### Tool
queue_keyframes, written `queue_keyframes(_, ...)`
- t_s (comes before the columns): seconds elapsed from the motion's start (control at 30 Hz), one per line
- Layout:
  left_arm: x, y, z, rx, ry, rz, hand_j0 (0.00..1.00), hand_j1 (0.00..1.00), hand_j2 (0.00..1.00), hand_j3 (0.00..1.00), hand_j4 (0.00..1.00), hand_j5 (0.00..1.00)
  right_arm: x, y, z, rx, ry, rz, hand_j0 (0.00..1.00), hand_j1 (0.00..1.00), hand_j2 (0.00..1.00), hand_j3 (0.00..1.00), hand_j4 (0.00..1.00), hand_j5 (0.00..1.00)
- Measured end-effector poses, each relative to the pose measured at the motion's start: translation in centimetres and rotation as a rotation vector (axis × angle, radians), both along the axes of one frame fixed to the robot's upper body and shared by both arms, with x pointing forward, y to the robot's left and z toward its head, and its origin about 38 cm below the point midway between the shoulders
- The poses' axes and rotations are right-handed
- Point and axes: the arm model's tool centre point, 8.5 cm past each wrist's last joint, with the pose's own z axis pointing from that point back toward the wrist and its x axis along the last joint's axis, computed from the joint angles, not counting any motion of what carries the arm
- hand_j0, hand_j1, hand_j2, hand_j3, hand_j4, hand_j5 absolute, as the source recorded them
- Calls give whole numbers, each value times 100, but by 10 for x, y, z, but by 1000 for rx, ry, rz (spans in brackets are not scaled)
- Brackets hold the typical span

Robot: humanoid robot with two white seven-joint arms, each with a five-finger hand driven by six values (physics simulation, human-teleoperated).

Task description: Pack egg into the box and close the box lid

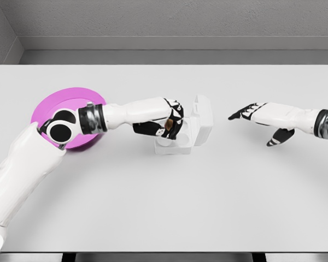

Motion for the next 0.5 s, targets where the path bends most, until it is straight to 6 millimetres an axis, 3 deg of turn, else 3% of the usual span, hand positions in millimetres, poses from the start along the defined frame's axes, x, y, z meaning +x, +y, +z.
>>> queue_keyframes(0.5, 2, 3, -8, -72, 83, 13, 14, 14, 14, 14, 14, 14, 0, 0, -1, 0, 1, 0, 100, 100, 100, 100, 100, 100)
